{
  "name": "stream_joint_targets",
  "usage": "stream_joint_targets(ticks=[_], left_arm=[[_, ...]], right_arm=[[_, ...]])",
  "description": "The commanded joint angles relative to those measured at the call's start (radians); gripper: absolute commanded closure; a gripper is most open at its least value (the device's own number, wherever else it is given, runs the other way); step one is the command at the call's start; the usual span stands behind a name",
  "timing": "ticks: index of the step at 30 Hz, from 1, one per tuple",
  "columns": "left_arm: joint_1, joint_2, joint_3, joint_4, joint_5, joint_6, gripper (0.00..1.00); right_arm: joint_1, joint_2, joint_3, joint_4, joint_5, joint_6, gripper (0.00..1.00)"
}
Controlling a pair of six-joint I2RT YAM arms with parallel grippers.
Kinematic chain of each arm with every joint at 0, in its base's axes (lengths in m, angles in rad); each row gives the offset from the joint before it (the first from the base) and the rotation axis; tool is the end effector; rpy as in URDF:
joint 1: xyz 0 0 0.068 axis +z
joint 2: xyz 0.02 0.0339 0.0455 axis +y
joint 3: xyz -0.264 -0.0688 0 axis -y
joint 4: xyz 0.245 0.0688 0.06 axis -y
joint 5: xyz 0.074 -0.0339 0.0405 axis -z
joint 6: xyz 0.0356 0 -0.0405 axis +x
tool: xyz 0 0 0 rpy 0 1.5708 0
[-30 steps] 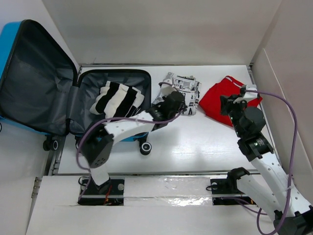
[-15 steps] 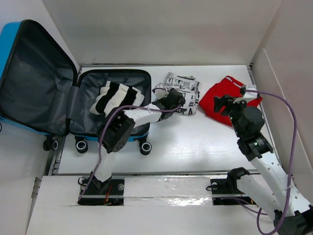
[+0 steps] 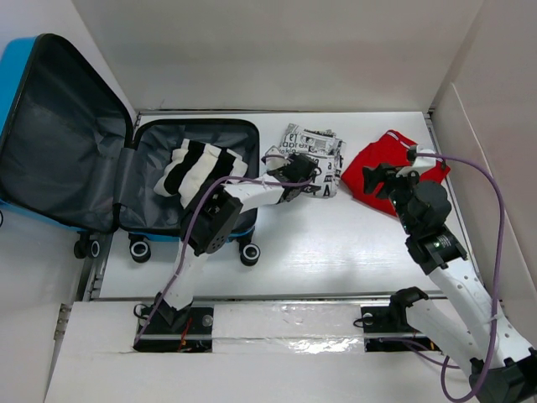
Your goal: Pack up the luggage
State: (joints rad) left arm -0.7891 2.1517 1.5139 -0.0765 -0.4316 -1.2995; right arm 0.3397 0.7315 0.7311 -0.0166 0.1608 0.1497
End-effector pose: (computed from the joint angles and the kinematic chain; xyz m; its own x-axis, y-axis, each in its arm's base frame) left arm 0.3472 -0.3286 0.1669 -0.5302 -0.7080 -0.4665 -0.3315 0.6795 -0.6545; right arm 0.1694 0.0538 0.3479 -0.0424 0.1412 -0.9891 -0.1736 0.9739 0.1464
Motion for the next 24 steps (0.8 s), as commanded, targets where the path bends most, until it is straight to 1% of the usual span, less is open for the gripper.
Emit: stream_joint_targets(ticks=[1, 4, 6, 7, 8, 10, 11, 12, 15, 18, 19, 20, 21, 22, 23, 24], left_arm=[[0.014, 0.092, 0.104, -0.168, -0.033, -0.055, 0.33], [0.025, 0.125, 0.146, -0.175, -0.050, -0.026, 0.38], [0.036, 0.129, 0.146, -0.157, -0.068, -0.009, 0.47], [0.045, 0.131, 0.153, -0.141, -0.070, 0.029, 0.53], [0.045, 0.137, 0.163, -0.138, -0.068, 0.048, 0.67], [0.071, 0.152, 0.186, -0.128, -0.056, 0.115, 0.85], [0.071, 0.157, 0.192, -0.126, -0.050, 0.133, 0.97], [0.083, 0.160, 0.193, -0.124, -0.049, 0.147, 1.00], [0.109, 0.154, 0.181, -0.100, -0.038, 0.193, 1.00], [0.119, 0.113, 0.134, -0.013, -0.021, 0.281, 1.00], [0.119, 0.097, 0.124, 0.041, -0.019, 0.314, 1.00], [0.119, 0.083, 0.123, 0.056, -0.021, 0.350, 1.00], [0.119, 0.048, 0.126, 0.070, -0.024, 0.420, 1.00], [0.110, 0.027, 0.140, 0.102, -0.022, 0.455, 1.00], [0.110, 0.007, 0.149, 0.112, -0.010, 0.489, 1.00], [0.110, -0.039, 0.160, 0.121, -0.006, 0.523, 1.00]], right_arm=[[-0.005, 0.002, 0.010, 0.033, -0.026, -0.018, 0.31], [-0.005, -0.003, 0.008, 0.033, -0.026, -0.016, 0.31], [-0.005, -0.004, 0.008, 0.033, -0.024, -0.018, 0.33], [-0.005, -0.006, 0.007, 0.033, -0.026, -0.016, 0.36], [-0.005, -0.007, 0.007, 0.035, -0.027, -0.016, 0.39], [-0.005, -0.006, 0.005, 0.038, -0.029, -0.016, 0.42], [-0.005, -0.006, 0.005, 0.038, -0.032, -0.016, 0.44], [-0.005, -0.004, 0.005, 0.038, -0.033, -0.016, 0.45], [-0.005, -0.007, 0.004, 0.041, -0.038, -0.016, 0.45], [-0.005, -0.006, 0.001, 0.044, -0.037, -0.016, 0.45], [-0.005, -0.006, -0.001, 0.049, -0.035, -0.016, 0.45], [-0.005, -0.006, -0.002, 0.052, -0.038, -0.016, 0.53], [-0.005, -0.006, -0.004, 0.055, -0.038, -0.015, 0.66], [-0.005, -0.003, -0.004, 0.055, -0.041, -0.015, 0.96], [-0.005, -0.003, -0.002, 0.055, -0.040, -0.015, 1.00], [-0.005, -0.003, -0.001, 0.055, -0.040, -0.015, 1.00]])
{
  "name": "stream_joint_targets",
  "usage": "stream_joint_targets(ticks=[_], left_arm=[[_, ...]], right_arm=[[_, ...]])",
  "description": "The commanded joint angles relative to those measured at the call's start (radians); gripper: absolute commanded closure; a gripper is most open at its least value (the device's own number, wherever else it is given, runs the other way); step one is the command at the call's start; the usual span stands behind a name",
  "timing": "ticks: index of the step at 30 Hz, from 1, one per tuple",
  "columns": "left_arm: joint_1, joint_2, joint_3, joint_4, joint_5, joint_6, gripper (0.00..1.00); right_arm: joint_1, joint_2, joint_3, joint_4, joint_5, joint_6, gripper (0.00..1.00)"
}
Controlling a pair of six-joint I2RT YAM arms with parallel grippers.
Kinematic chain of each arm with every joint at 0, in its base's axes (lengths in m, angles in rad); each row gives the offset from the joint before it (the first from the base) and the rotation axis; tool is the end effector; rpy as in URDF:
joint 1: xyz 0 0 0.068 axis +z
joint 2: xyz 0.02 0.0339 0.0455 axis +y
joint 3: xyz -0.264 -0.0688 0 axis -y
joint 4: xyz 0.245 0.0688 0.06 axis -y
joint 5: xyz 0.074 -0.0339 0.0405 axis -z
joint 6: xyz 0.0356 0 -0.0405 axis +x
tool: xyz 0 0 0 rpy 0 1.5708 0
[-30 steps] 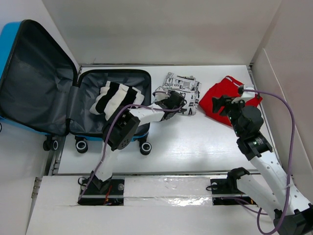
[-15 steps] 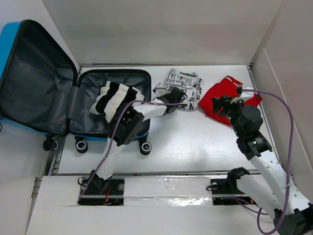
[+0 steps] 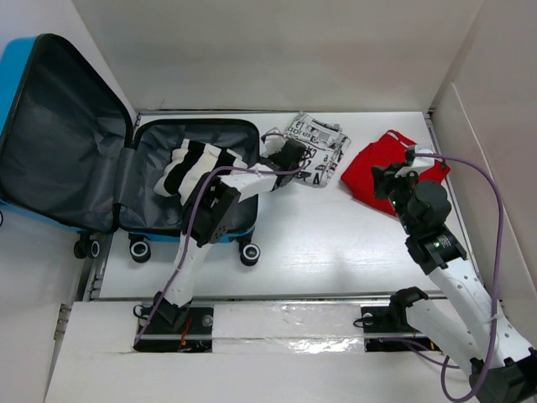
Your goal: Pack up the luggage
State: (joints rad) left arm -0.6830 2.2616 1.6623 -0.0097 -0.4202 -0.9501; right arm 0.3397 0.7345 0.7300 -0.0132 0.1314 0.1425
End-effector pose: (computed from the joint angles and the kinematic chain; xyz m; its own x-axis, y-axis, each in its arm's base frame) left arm 0.4061 -0.3117 0.1674 -0.5157 -0.5379 -0.6669 -0.1768 0.8284 -0.5315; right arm 0.1700 0.0551 0.3474 -0.0459 0.1331 -0.9900 -0.2024 0.9693 0.1397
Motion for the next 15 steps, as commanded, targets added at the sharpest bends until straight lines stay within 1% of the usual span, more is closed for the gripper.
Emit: stream_joint_targets(ticks=[1, 3, 4, 5, 7, 8, 9, 11, 13, 14, 15], left_arm=[[0.003, -0.172, 0.033, 0.071, -0.011, 0.235, 1.00], [0.003, -0.229, 0.069, 0.080, 0.026, 0.301, 1.00], [0.003, -0.244, 0.095, 0.062, 0.035, 0.359, 1.00], [0.003, -0.255, 0.155, 0.050, 0.056, 0.387, 1.00], [0.016, -0.287, 0.207, 0.022, 0.099, 0.462, 1.00], [0.016, -0.296, 0.250, 0.013, 0.125, 0.482, 1.00], [0.039, -0.318, 0.270, -0.024, 0.179, 0.500, 1.00], [0.054, -0.342, 0.307, -0.044, 0.253, 0.563, 1.00], [0.071, -0.393, 0.307, -0.079, 0.279, 0.611, 1.00], [0.095, -0.417, 0.260, -0.076, 0.302, 0.635, 1.00], [0.112, -0.475, 0.228, -0.075, 0.323, 0.654, 1.00]], right_arm=[[-0.005, -0.007, -0.001, 0.052, -0.010, -0.007, 1.00], [-0.005, -0.007, -0.004, 0.055, -0.004, -0.004, 1.00], [-0.005, -0.004, -0.006, 0.055, -0.001, -0.003, 0.98], [-0.005, -0.004, -0.004, 0.053, 0.008, -0.003, 0.86], [-0.005, -0.003, -0.004, 0.053, 0.013, -0.001, 0.73], [-0.005, -0.006, -0.004, 0.053, 0.011, -0.003, 0.57], [-0.005, -0.006, -0.006, 0.053, 0.010, -0.003, 0.51], [-0.005, -0.004, -0.003, 0.052, 0.001, -0.007, 0.44], [-0.005, 0.000, 0.000, 0.044, 0.007, -0.009, 0.42], [-0.005, 0.000, 0.002, 0.042, 0.020, -0.011, 0.42], [-0.005, 0.000, 0.003, 0.041, 0.023, -0.012, 0.42]])
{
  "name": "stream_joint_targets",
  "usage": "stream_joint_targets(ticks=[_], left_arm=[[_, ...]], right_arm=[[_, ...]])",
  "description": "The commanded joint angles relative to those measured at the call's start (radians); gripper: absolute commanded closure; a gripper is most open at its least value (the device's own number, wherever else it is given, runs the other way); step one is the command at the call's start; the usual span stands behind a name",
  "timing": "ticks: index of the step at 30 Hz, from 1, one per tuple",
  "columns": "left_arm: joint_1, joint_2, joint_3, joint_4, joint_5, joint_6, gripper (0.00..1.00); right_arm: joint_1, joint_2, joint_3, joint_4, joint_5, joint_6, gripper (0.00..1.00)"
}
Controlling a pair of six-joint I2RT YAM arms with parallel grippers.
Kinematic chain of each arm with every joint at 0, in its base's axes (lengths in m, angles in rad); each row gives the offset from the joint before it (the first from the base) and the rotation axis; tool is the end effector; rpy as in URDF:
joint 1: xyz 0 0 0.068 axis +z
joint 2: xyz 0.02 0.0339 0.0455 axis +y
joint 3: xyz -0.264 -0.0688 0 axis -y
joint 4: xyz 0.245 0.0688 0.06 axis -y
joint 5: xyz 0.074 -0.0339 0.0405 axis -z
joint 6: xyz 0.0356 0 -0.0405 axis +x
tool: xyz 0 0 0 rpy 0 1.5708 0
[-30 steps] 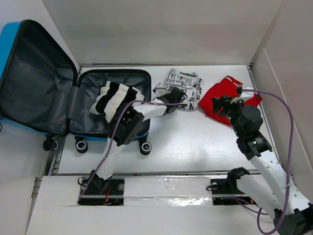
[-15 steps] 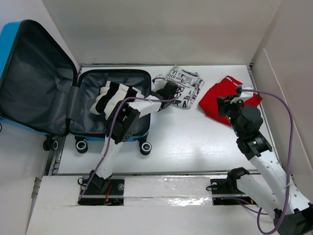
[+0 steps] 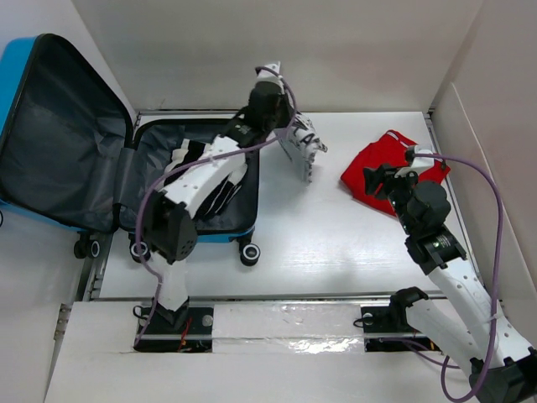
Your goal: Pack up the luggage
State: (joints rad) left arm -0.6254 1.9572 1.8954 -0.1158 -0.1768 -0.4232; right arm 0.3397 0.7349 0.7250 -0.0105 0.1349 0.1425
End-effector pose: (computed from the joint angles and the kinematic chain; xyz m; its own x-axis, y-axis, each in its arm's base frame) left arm 0.3888 -0.2730 0.3835 -0.3096 -0.2751 -0.9102 0.3387 0.8626 -0.3759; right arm 0.1703 0.0551 0.3459 -0.0479 0.1323 -0.9900 -0.1986 0.9701 0.1393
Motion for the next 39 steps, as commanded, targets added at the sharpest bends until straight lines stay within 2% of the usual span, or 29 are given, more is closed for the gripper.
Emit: stream_joint_targets(ticks=[1, 4, 5, 7, 8, 9, 10, 11, 13, 19, 23, 25, 26, 28, 29, 31, 32, 36, 37, 38, 39], left_arm=[[0.075, -0.205, -0.046, 0.031, 0.100, 0.132, 1.00], [0.160, -0.360, -0.269, 0.071, 0.112, 0.146, 1.00], [0.193, -0.395, -0.388, 0.077, 0.126, 0.143, 1.00], [0.312, -0.513, -0.510, 0.103, 0.143, 0.111, 1.00], [0.358, -0.552, -0.644, 0.116, 0.172, 0.094, 1.00], [0.409, -0.629, -0.703, 0.148, 0.206, 0.077, 1.00], [0.514, -0.665, -0.764, 0.183, 0.215, 0.043, 1.00], [0.573, -0.693, -0.867, 0.200, 0.232, 0.031, 1.00], [0.726, -0.736, -0.936, 0.235, 0.328, 0.020, 1.00], [0.906, -0.678, -1.010, 0.272, 0.431, 0.113, 1.00], [0.917, -0.636, -0.990, 0.252, 0.433, 0.141, 1.00], [0.917, -0.624, -0.977, 0.202, 0.349, 0.141, 1.00], [0.917, -0.627, -0.980, 0.200, 0.306, 0.138, 0.95], [0.917, -0.671, -0.989, 0.218, 0.241, 0.114, 0.61], [0.917, -0.688, -0.989, 0.231, 0.247, 0.092, 0.36], [0.874, -0.744, -0.975, 0.257, 0.287, 0.048, 0.23], [0.848, -0.759, -0.943, 0.257, 0.280, 0.026, 0.17], [0.701, -0.860, -0.888, 0.304, 0.238, -0.018, 0.18], [0.664, -0.873, -0.880, 0.336, 0.238, -0.032, 0.23], [0.570, -0.880, -0.871, 0.356, 0.244, -0.041, 0.39], [0.511, -0.882, -0.863, 0.379, 0.232, -0.052, 0.49]], right_arm=[[-0.005, -0.003, 0.007, 0.038, 0.023, -0.012, 0.42], [-0.005, -0.003, 0.010, 0.034, 0.028, -0.017, 0.42], [-0.005, -0.003, 0.010, 0.032, 0.023, -0.018, 0.42], [-0.005, -0.003, 0.014, 0.026, 0.020, -0.020, 0.42], [-0.005, -0.005, 0.016, 0.023, 0.016, -0.020, 0.41], [-0.005, -0.005, 0.016, 0.021, 0.015, -0.020, 0.41], [-0.005, -0.008, 0.016, 0.023, 0.015, -0.017, 0.41], [-0.005, -0.008, 0.011, 0.026, 0.012, -0.017, 0.41], [-0.005, -0.008, 0.008, 0.038, -0.010, -0.014, 0.41], [-0.005, 0.015, 0.013, 0.038, -0.044, -0.014, 0.41], [-0.005, 0.000, 0.011, 0.038, -0.037, -0.017, 0.41], [-0.005, 0.001, 0.008, 0.040, -0.031, -0.018, 0.41], [-0.005, 0.004, 0.008, 0.040, -0.029, -0.018, 0.41], [-0.005, 0.014, 0.008, 0.040, -0.018, -0.018, 0.41], [-0.005, 0.027, 0.011, 0.038, -0.017, -0.018, 0.59], [-0.005, 0.049, 0.016, 0.027, -0.015, -0.014, 0.84], [-0.005, 0.072, 0.022, 0.021, -0.011, -0.012, 1.00], [-0.005, 0.113, 0.027, 0.014, 0.041, -0.001, 1.00], [-0.005, 0.119, 0.024, 0.015, 0.057, 0.002, 1.00], [-0.005, 0.126, 0.022, 0.017, 0.071, 0.006, 0.98], [-0.016, 0.144, 0.021, 0.018, 0.118, 0.020, 0.90]])
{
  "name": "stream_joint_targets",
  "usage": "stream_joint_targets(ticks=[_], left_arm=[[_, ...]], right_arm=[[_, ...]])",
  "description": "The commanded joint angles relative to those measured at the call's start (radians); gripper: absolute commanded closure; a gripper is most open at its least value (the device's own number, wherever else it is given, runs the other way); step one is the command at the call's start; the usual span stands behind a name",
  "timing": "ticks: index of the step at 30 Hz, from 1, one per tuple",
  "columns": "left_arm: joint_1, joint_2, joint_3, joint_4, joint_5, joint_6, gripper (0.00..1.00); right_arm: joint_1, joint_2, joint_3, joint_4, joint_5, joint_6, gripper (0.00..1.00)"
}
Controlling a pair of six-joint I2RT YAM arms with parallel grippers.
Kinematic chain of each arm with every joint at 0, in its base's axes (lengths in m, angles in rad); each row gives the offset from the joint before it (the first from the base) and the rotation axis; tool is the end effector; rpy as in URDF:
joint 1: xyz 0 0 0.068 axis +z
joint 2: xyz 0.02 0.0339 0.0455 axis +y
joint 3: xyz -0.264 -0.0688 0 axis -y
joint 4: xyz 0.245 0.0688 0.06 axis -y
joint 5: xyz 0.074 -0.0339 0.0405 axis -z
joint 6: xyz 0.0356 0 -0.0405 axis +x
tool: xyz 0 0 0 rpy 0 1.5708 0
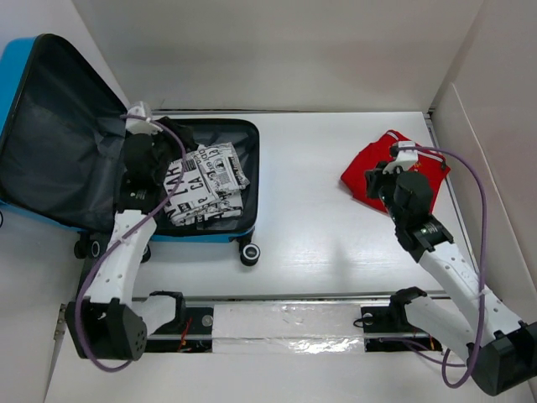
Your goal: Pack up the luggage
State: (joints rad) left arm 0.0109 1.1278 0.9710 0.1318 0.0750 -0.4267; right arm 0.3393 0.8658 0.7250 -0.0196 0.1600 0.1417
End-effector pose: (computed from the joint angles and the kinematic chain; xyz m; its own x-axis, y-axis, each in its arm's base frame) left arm 0.2677 0.0003 0.3703 -0.0493 -0.4133 -0.9093 0.0479 0.9084 -0.4154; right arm 0.1977 0.0638 0.3222 -0.1746 0.0862 -0.9809 -0.1572 0.9809 0.1142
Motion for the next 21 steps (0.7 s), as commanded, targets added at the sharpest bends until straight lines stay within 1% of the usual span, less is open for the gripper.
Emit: stream_joint_targets(ticks=[1, 2, 3, 4, 5, 6, 7, 8, 9, 10, 11, 12, 13, 14, 15, 16, 17, 18, 19, 20, 21], left_arm=[[-0.191, -0.043, 0.067, 0.143, -0.043, -0.050, 0.58], [-0.319, -0.030, 0.081, 0.152, -0.066, -0.046, 0.72], [-0.378, 0.016, 0.089, 0.173, -0.140, -0.037, 0.81], [-0.428, 0.045, 0.098, 0.180, -0.168, -0.041, 0.89], [-0.469, 0.075, 0.116, 0.184, -0.193, -0.050, 1.00], [-0.538, 0.136, 0.120, 0.196, -0.219, -0.064, 1.00], [-0.567, 0.160, 0.117, 0.241, -0.224, -0.116, 1.00], [-0.595, 0.177, 0.076, 0.287, -0.218, -0.144, 1.00], [-0.627, 0.209, 0.049, 0.348, -0.202, -0.162, 1.00], [-0.717, 0.230, 0.032, 0.417, -0.221, -0.164, 1.00], [-0.771, 0.251, 0.047, 0.414, -0.257, -0.141, 1.00], [-0.828, 0.309, 0.070, 0.395, -0.362, -0.111, 1.00], [-0.938, 0.337, 0.098, 0.337, -0.420, -0.080, 1.00], [-0.989, 0.364, 0.124, 0.322, -0.484, -0.026, 1.00], [-1.028, 0.407, 0.150, 0.318, -0.556, -0.009, 1.00], [-1.058, 0.426, 0.156, 0.312, -0.572, -0.003, 1.00], [-1.094, 0.435, 0.152, 0.313, -0.572, -0.007, 0.93], [-1.103, 0.452, 0.143, 0.316, -0.551, -0.041, 0.90], [-1.103, 0.457, 0.127, 0.339, -0.525, -0.064, 0.85], [-1.103, 0.458, 0.088, 0.360, -0.491, -0.079, 0.77], [-1.103, 0.463, 0.069, 0.379, -0.445, -0.107, 0.72]], right_arm=[[-0.016, 0.024, 0.017, 0.027, 0.120, 0.030, 0.90], [-0.035, 0.035, 0.014, 0.027, 0.143, 0.044, 0.76], [-0.077, 0.057, 0.008, 0.026, 0.177, 0.079, 0.61], [-0.106, 0.068, 0.004, 0.026, 0.182, 0.100, 0.61], [-0.143, 0.076, -0.002, 0.030, 0.177, 0.125, 0.49], [-0.184, 0.081, -0.013, 0.047, 0.135, 0.165, 0.44], [-0.288, 0.088, -0.039, 0.069, 0.098, 0.188, 0.41], [-0.349, 0.111, -0.047, 0.099, 0.054, 0.218, 0.35], [-0.408, 0.130, -0.055, 0.115, -0.036, 0.278, 0.33], [-0.501, 0.150, -0.062, 0.144, -0.063, 0.306, 0.30], [-0.534, 0.194, -0.064, 0.145, -0.069, 0.330, 0.23], [-0.560, 0.220, -0.059, 0.147, -0.044, 0.369, 0.20], [-0.583, 0.245, -0.055, 0.142, -0.031, 0.384, 0.18], [-0.629, 0.272, -0.047, 0.142, -0.027, 0.400, 0.17], [-0.649, 0.326, -0.042, 0.147, -0.019, 0.429, 0.17], [-0.669, 0.357, -0.036, 0.152, -0.014, 0.444, 0.17], [-0.687, 0.387, -0.029, 0.155, -0.013, 0.456, 0.17], [-0.730, 0.454, -0.009, 0.161, -0.042, 0.460, 0.17], [-0.753, 0.487, 0.005, 0.159, -0.059, 0.458, 0.17], [-0.775, 0.521, 0.019, 0.153, -0.077, 0.455, 0.17], [-0.804, 0.591, 0.043, 0.156, -0.126, 0.453, 0.17]])
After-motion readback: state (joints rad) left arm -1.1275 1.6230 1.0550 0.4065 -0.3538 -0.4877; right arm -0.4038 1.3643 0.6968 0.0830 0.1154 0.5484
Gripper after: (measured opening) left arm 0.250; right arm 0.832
